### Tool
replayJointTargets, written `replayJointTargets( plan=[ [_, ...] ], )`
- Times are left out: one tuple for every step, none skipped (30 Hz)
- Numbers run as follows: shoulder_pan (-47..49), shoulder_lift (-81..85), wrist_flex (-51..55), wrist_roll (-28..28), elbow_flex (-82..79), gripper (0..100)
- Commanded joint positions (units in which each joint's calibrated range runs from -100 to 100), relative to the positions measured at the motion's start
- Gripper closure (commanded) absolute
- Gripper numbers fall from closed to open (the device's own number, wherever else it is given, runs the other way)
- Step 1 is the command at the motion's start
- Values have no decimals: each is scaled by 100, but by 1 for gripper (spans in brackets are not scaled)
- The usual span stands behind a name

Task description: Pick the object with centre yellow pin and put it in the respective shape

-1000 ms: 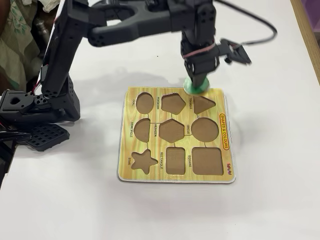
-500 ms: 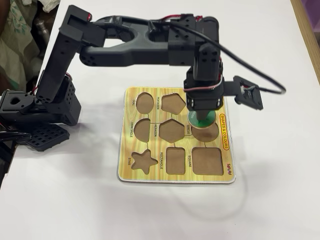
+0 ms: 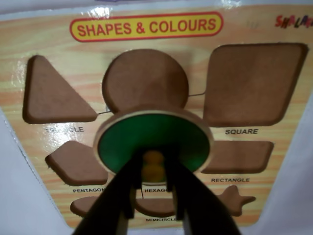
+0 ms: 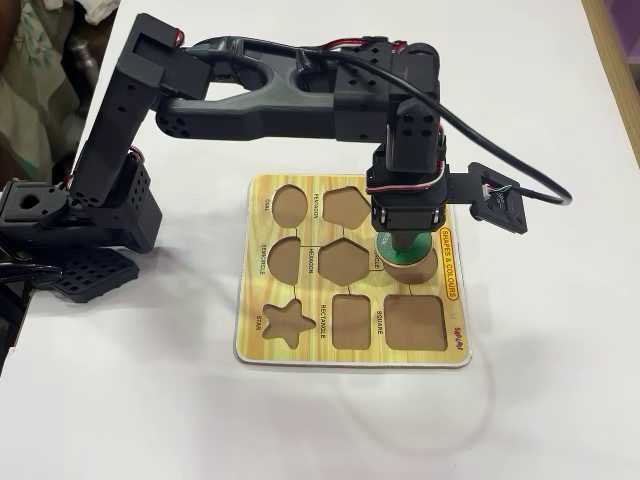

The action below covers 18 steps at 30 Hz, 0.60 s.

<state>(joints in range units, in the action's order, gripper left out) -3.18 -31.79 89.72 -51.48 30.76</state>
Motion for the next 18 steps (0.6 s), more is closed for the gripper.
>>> replayJointTargets(
  plan=[
    [25,342,-52,-24,45,99],
    [45,342,-52,-24,72,99],
    [54,342,-52,-24,117,99],
    [54,342,-52,-24,126,99],
    [93,342,-52,-24,135,99],
    [172,342,-52,-24,135,99],
    [220,334,-52,-24,135,99],
    [240,325,-52,-24,135,99],
    [289,300,-52,-24,135,99],
    [318,216,-52,-24,144,99],
    [318,116,-52,-24,144,99],
    [318,24,-52,-24,198,99],
    [318,-60,-52,-24,297,99],
    [328,-135,-52,-24,369,99],
    [328,-202,-52,-24,423,99],
    [328,-261,-52,-24,468,99],
    [328,-294,-52,-24,495,99],
    [328,-311,-52,-24,495,99]
  ],
)
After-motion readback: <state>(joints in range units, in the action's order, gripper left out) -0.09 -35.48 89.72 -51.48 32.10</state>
